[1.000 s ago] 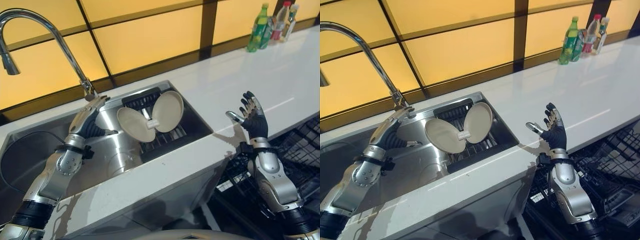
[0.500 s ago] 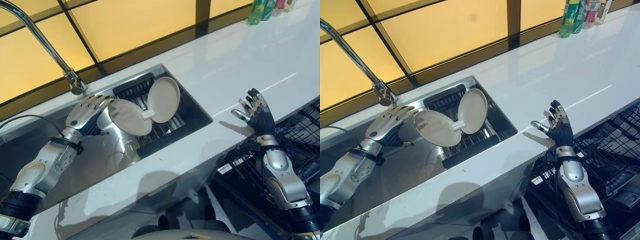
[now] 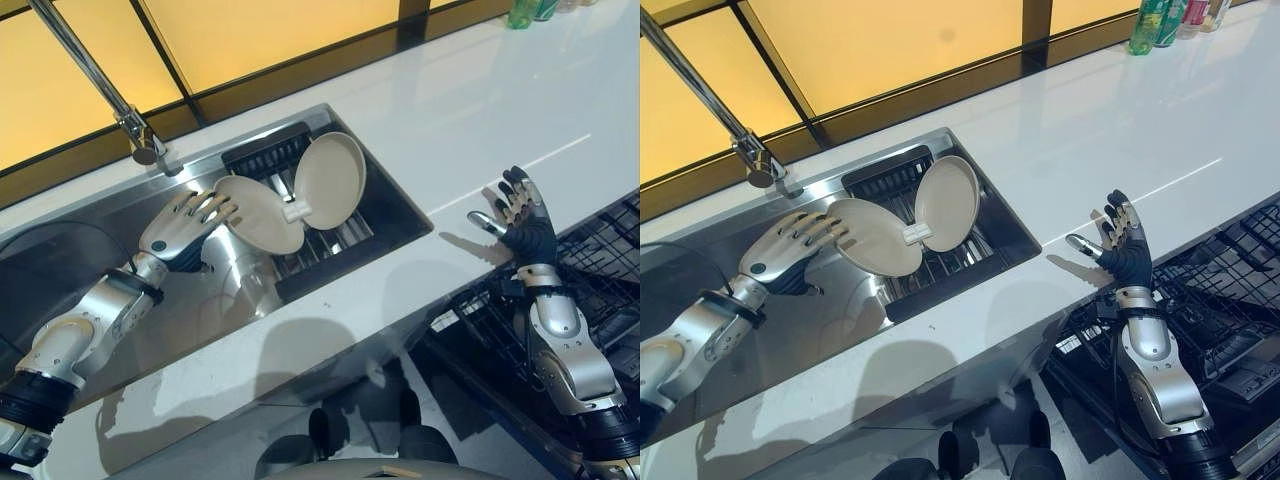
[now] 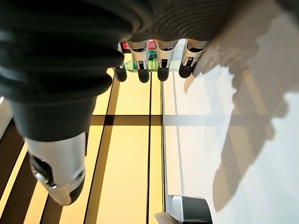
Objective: Pick up plates and place into dishwasher.
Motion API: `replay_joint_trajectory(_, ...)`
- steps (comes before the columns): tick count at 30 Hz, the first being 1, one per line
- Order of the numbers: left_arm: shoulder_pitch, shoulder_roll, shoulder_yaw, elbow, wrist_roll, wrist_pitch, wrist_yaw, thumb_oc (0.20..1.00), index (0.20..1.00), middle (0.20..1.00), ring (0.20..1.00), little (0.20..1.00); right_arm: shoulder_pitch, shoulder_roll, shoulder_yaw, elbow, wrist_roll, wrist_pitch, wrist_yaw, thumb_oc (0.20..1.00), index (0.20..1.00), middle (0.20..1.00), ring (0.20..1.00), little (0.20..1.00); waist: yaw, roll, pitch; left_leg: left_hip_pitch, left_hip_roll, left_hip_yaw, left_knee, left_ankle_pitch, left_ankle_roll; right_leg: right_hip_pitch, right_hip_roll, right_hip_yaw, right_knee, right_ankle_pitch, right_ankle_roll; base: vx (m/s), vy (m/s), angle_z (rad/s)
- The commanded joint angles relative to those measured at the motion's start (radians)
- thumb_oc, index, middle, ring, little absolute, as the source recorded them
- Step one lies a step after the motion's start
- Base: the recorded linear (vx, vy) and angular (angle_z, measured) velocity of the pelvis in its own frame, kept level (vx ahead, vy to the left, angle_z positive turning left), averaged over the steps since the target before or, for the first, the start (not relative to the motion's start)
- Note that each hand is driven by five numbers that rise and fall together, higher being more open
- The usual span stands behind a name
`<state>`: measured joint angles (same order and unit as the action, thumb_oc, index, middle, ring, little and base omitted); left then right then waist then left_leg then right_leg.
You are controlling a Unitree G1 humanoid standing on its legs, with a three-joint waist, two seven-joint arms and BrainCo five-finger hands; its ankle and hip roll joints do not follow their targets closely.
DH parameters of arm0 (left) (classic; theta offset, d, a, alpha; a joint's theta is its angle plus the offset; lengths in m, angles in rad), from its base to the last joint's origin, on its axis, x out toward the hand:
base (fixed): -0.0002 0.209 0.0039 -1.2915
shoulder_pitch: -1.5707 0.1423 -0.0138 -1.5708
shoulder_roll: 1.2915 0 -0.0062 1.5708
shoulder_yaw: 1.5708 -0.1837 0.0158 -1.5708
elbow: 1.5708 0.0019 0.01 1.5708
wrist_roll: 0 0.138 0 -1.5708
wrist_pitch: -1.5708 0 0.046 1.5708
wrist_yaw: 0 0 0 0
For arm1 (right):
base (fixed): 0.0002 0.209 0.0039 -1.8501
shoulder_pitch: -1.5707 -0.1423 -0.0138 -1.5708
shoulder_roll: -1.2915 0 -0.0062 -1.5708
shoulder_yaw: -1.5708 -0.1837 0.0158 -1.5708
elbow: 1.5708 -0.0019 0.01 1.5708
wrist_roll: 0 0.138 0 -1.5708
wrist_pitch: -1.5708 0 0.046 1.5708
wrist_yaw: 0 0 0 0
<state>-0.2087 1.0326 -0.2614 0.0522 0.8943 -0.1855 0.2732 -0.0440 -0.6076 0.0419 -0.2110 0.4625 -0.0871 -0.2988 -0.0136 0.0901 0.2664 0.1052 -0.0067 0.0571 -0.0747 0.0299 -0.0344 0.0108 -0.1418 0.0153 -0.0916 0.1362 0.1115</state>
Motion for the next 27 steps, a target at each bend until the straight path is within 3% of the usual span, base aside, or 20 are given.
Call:
replay_joint_trajectory(1,-0.109,0.059,-0.009,0.023,0.051,0.008,0.093,1.000,1.000,1.000,1.000,1.000,-0.022,-0.016,0.000,0.001,0.020,-0.032,-0.009,1.000,1.000,1.000,1.000,1.000,-0.017,-0.034,-0.021,-0.137,-0.071,-0.010,0.211,-0.102,0.069,0.002,-0.049,0.022,0.079,-0.067,0.048,0.05,0.007,0.00)
replay_joint_trajectory(6,-0.169,0.047,-0.062,0.059,0.094,0.024,0.166,1.000,1.000,1.000,1.000,1.000,-0.030,-0.008,0.016,0.007,0.017,-0.037,-0.024,1.000,1.000,1.000,1.000,1.000,-0.021,-0.043,-0.006,-0.154,-0.072,-0.011,0.222,-0.102,0.069,-0.005,-0.053,0.032,0.082,-0.066,0.053,0.02,-0.002,-0.02)
replay_joint_trajectory(11,-0.230,0.030,-0.102,0.089,0.146,0.091,0.278,1.000,1.000,1.000,1.000,1.000,-0.044,0.001,0.032,0.019,0.017,-0.049,-0.037,1.000,1.000,1.000,1.000,1.000,-0.025,-0.052,0.008,-0.171,-0.073,-0.009,0.221,-0.102,0.070,-0.014,-0.055,0.042,0.075,-0.064,0.055,0.00,0.000,0.00)
replay_joint_trajectory(13,-0.248,0.022,-0.109,0.091,0.158,0.083,0.291,1.000,1.000,1.000,1.000,1.000,-0.047,0.010,0.033,0.020,0.011,-0.052,-0.036,1.000,1.000,1.000,1.000,1.000,-0.024,-0.054,0.011,-0.178,-0.072,-0.007,0.224,-0.103,0.070,-0.017,-0.056,0.041,0.074,-0.064,0.055,0.00,0.000,0.00)
replay_joint_trajectory(17,-0.273,0.008,-0.133,0.084,0.179,0.042,0.219,1.000,1.000,1.000,1.000,1.000,-0.052,0.020,0.036,0.014,0.001,-0.046,-0.044,1.000,1.000,1.000,1.000,1.000,-0.026,-0.054,0.011,-0.185,-0.074,-0.008,0.226,-0.101,0.070,-0.021,-0.056,0.045,0.074,-0.063,0.056,0.00,0.000,0.00)
replay_joint_trajectory(19,-0.276,0.009,-0.145,0.086,0.179,-0.008,0.123,1.000,1.000,1.000,1.000,1.000,-0.049,0.016,0.030,0.009,0.002,-0.039,-0.043,1.000,1.000,1.000,1.000,1.000,-0.028,-0.052,0.011,-0.183,-0.074,-0.008,0.228,-0.103,0.070,-0.018,-0.057,0.045,0.073,-0.064,0.056,0.04,0.009,-0.01)
replay_joint_trajectory(24,-0.246,0.028,-0.167,0.063,0.184,-0.018,-0.057,1.000,1.000,1.000,1.000,1.000,-0.042,0.003,0.012,-0.002,0.007,-0.018,-0.034,1.000,1.000,1.000,1.000,1.000,-0.032,-0.042,0.015,-0.176,-0.077,-0.017,0.233,-0.104,0.069,-0.012,-0.059,0.052,0.073,-0.062,0.059,0.05,0.020,-0.02)
replay_joint_trajectory(25,-0.244,0.031,-0.166,0.063,0.180,-0.019,-0.070,0.840,0.840,0.840,0.840,0.840,-0.039,0.000,0.009,-0.002,0.009,-0.016,-0.030,1.000,1.000,1.000,1.000,1.000,-0.032,-0.041,0.014,-0.174,-0.077,-0.018,0.233,-0.103,0.069,-0.012,-0.059,0.053,0.074,-0.062,0.058,0.05,0.022,0.00)
replay_joint_trajectory(27,-0.235,0.034,-0.161,0.062,0.178,-0.017,-0.086,0.200,0.200,0.200,0.200,0.200,-0.031,-0.003,0.002,-0.007,0.014,-0.011,-0.019,1.000,1.000,1.000,1.000,1.000,-0.033,-0.038,0.014,-0.171,-0.078,-0.022,0.236,-0.103,0.069,-0.010,-0.061,0.055,0.076,-0.061,0.059,0.05,0.019,0.00)
